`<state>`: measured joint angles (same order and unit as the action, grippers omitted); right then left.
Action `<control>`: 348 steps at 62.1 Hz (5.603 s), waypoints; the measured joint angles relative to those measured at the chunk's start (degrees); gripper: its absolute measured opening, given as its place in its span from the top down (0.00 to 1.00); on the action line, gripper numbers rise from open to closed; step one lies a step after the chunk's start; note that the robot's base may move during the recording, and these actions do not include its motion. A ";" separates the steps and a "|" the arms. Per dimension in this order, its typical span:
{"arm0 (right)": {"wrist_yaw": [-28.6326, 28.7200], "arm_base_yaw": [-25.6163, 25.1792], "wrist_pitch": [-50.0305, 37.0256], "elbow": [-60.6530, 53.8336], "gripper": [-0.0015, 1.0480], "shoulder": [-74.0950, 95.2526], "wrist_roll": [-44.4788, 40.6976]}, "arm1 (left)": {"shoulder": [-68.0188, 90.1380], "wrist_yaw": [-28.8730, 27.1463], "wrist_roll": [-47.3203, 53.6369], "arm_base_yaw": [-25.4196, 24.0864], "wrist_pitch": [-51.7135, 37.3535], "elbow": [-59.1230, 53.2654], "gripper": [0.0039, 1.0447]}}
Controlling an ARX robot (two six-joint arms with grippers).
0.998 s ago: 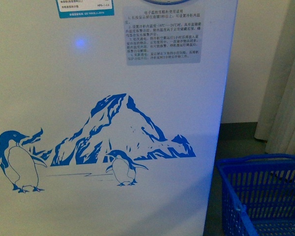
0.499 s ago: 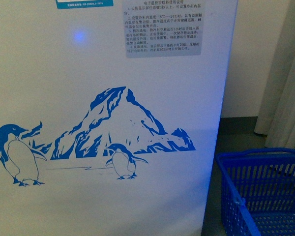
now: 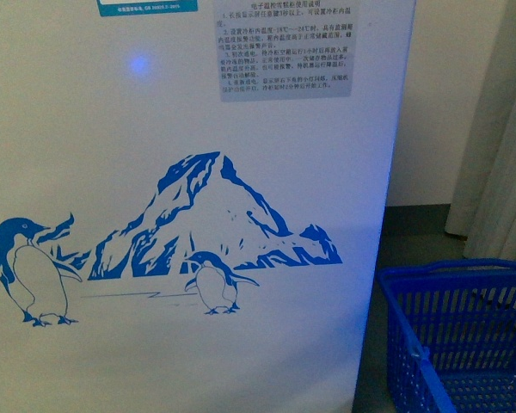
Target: Put drink in fridge
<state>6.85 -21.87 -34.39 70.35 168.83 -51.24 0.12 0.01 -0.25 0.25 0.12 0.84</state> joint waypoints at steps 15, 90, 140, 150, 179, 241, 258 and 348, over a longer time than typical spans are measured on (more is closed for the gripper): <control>4.68 1.14 -2.08 -9.81 0.63 -16.20 9.01 | 0.00 0.00 0.00 0.00 0.00 0.00 0.08; 11.28 0.39 22.01 -40.17 0.64 -145.79 60.57 | 0.00 0.02 0.00 0.00 0.00 0.00 0.08; -11.61 27.32 19.89 -47.91 0.64 -150.51 52.59 | 0.00 0.00 0.00 0.00 0.00 0.00 0.08; -11.80 27.82 20.20 -48.54 0.64 -150.51 51.43 | 0.00 -0.02 0.00 0.00 0.00 0.00 0.08; -11.87 27.93 20.28 -48.83 0.64 -150.57 51.39 | 0.00 -0.02 -0.02 0.00 0.00 0.00 0.08; -11.96 27.93 20.28 -48.83 0.64 -150.55 51.36 | 0.00 -0.02 0.00 0.00 0.00 0.00 0.08; -11.98 27.93 20.26 -48.81 0.64 -150.55 51.36 | 11.15 10.32 -6.91 -6.12 -3.13 2.62 0.08; -11.98 27.98 20.26 -48.81 0.64 -150.57 51.36 | 99.82 44.72 64.30 -4.96 7.76 70.29 0.08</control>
<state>-5.13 6.11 -14.13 21.54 18.26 0.12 99.94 44.73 64.05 -4.71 7.88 71.13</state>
